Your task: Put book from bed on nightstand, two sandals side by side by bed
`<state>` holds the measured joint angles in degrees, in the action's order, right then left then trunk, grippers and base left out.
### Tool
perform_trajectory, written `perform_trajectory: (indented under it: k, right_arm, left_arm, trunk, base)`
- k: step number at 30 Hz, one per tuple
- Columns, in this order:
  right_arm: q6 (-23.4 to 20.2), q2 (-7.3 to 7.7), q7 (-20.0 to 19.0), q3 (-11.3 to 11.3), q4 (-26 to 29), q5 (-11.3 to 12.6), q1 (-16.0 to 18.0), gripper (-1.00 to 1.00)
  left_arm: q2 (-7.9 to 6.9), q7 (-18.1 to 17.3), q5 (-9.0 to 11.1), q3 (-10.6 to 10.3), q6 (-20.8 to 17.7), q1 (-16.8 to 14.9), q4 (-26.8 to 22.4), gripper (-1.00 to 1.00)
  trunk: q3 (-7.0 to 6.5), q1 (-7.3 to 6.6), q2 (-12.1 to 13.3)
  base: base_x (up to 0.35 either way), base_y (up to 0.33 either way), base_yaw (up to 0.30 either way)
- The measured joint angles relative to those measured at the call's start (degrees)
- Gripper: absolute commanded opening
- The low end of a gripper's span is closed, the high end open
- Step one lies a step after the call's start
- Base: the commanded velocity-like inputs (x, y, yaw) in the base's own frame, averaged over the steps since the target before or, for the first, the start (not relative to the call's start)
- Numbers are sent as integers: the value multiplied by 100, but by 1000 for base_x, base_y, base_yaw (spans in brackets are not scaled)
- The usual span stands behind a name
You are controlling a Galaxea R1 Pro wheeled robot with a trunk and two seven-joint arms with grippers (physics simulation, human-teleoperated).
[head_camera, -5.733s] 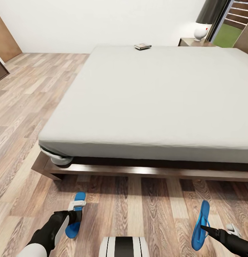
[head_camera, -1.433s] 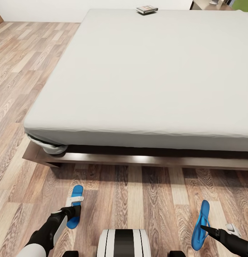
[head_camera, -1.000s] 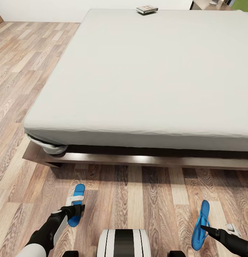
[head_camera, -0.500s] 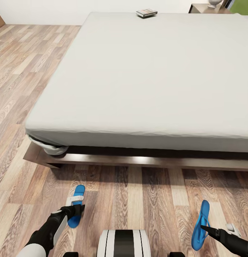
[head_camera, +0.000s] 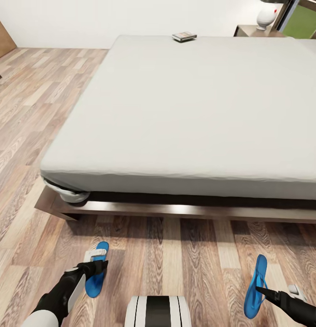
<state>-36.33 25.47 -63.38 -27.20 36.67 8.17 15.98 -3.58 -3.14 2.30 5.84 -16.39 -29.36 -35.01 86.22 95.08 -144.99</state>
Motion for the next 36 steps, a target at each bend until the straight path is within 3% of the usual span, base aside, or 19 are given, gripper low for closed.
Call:
perform_trajectory:
  k: [7,9,11,12,14,15,16,18,20,21,23,24,28,36]
  right_arm:
    - [0,1,0,0,0,-5,-1,-100]
    - [1,1,0,1,0,-5,-1,-100]
    - [0,1,0,1,-1,-4,0,-100]
    - [-1,1,0,1,-1,-4,0,-100]
    - [3,0,2,1,-1,-4,0,-100]
    - [6,-4,19,2,-1,-10,0,-100]
    - [11,-6,42,1,4,-19,0,-100]
    - [14,-7,136,5,68,-40,4,-100]
    - [31,-8,890,10,362,-113,9,-100]
    - [61,-10,1593,12,567,-218,10,-100]
    - [87,-17,2489,27,829,-276,10,-100]
    - [86,-18,2668,33,891,-272,9,-100]
    - [95,-21,2942,40,1006,-278,9,-100]
    - [97,-25,2977,49,1047,-285,10,-100]
  left_arm:
    - [-76,-144,34,24,-23,0,-42,100]
    - [-272,-762,208,79,-120,0,-47,100]
    - [-549,-1866,522,121,-288,0,-52,100]
    - [-646,-2193,625,126,-344,1,-54,100]
    - [-1010,-3421,951,145,-504,0,-48,100]
    - [-1223,-4309,1148,154,-572,-1,-35,100]
    - [-1320,-4763,1234,153,-602,1,-28,100]
    - [-1353,-4957,1272,144,-609,1,-22,100]
    - [-1367,-5059,1296,139,-615,2,-22,100]
    - [-1370,-5088,1304,141,-621,2,-19,100]
    - [-1372,-5112,1309,137,-627,2,-17,100]
    - [-1373,-5116,1310,135,-628,2,-16,100]
    - [-1365,-5123,1311,133,-625,2,-15,100]
    - [-1357,-5109,1306,135,-619,3,-15,100]
  trunk:
    - [-134,-15,8]
    - [-134,-15,8]
    - [-134,-15,8]
    - [-134,-15,8]
    - [-134,-15,8]
    - [-134,-15,8]
    - [-134,-15,8]
    - [-134,-15,8]
    - [-134,-15,8]
    - [-134,-15,8]
    - [-134,-15,8]
    - [-134,-15,8]
    - [-134,-15,8]
    - [-134,-15,8]
  base:
    - [0,0,0]
    - [0,0,0]
    - [0,0,0]
    - [0,0,0]
    - [0,0,0]
    - [0,0,0]
    - [0,0,0]
    - [0,0,0]
    - [0,0,0]
    - [0,0,0]
    - [0,0,0]
    - [0,0,0]
    - [0,0,0]
    - [0,98,0]
